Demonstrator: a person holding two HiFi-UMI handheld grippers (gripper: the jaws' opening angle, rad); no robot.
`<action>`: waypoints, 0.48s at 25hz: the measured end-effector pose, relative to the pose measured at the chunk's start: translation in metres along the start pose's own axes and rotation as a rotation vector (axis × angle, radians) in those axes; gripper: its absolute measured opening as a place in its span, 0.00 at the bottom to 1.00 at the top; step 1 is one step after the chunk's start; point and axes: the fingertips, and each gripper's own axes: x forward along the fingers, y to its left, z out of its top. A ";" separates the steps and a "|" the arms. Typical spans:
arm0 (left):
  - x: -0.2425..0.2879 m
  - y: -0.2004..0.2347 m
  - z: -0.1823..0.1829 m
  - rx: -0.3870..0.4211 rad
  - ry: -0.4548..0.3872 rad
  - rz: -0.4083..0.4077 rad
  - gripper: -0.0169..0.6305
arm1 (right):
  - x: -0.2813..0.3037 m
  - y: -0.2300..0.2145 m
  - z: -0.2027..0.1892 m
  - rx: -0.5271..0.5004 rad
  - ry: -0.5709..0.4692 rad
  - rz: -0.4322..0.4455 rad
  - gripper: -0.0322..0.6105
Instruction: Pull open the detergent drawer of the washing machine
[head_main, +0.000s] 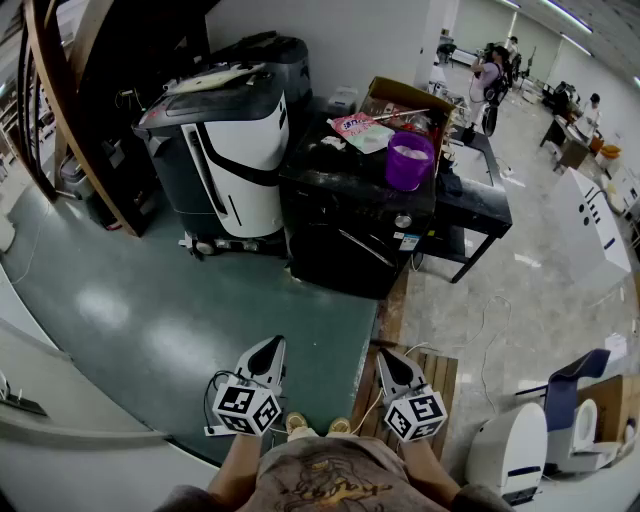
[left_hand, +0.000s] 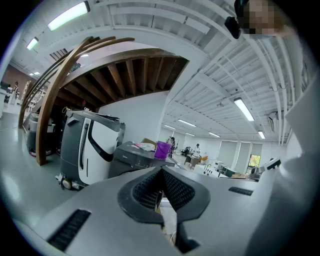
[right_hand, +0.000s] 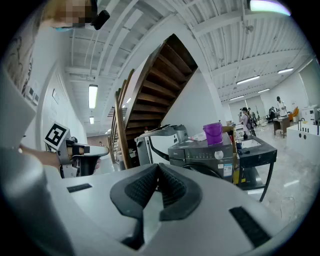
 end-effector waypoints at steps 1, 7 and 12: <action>0.001 -0.001 -0.001 0.000 0.001 0.002 0.06 | 0.000 -0.001 0.000 0.001 -0.001 0.001 0.05; 0.006 -0.006 -0.004 -0.005 0.013 0.012 0.06 | 0.000 -0.008 0.002 0.028 -0.008 0.016 0.05; 0.010 -0.014 -0.012 0.002 0.015 0.019 0.06 | -0.005 -0.017 -0.006 0.045 -0.001 0.038 0.05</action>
